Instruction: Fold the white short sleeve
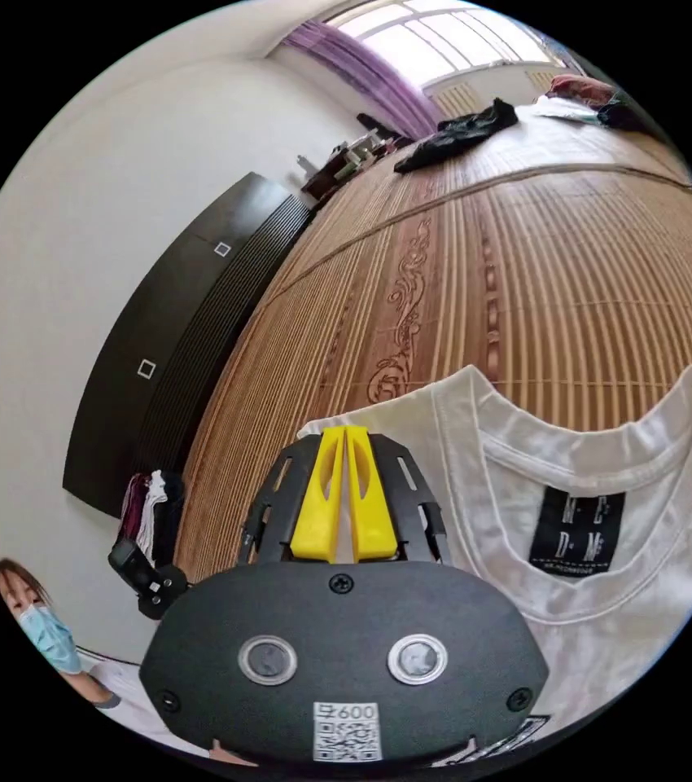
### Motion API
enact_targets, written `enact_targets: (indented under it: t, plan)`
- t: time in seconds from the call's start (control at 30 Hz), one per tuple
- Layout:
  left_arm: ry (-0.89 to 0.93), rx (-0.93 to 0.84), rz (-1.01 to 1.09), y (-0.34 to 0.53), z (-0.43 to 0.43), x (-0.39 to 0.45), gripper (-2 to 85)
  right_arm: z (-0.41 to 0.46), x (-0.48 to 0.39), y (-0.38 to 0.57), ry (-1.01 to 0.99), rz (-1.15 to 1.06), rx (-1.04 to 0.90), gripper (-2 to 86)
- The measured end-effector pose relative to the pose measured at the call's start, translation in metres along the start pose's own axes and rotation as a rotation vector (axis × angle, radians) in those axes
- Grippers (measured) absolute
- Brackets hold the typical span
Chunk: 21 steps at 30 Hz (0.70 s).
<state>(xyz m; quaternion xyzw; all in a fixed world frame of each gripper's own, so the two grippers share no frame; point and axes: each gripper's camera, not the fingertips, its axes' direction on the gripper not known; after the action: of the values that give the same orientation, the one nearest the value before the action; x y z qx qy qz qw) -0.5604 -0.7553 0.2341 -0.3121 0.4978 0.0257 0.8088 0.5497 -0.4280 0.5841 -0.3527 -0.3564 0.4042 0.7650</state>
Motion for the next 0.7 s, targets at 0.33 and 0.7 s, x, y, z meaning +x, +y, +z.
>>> enact_targets:
  t: [0.33,0.7]
  plan:
    - [-0.081,-0.021,0.038,0.084,0.036,-0.035,0.5,-0.243,-0.066,0.359,0.308,-0.412,0.014,-0.9]
    - [-0.267,0.131,-0.137,0.214,0.068,-0.042,0.7,-0.416,0.003,0.643,0.426,-0.081,0.161,-0.8]
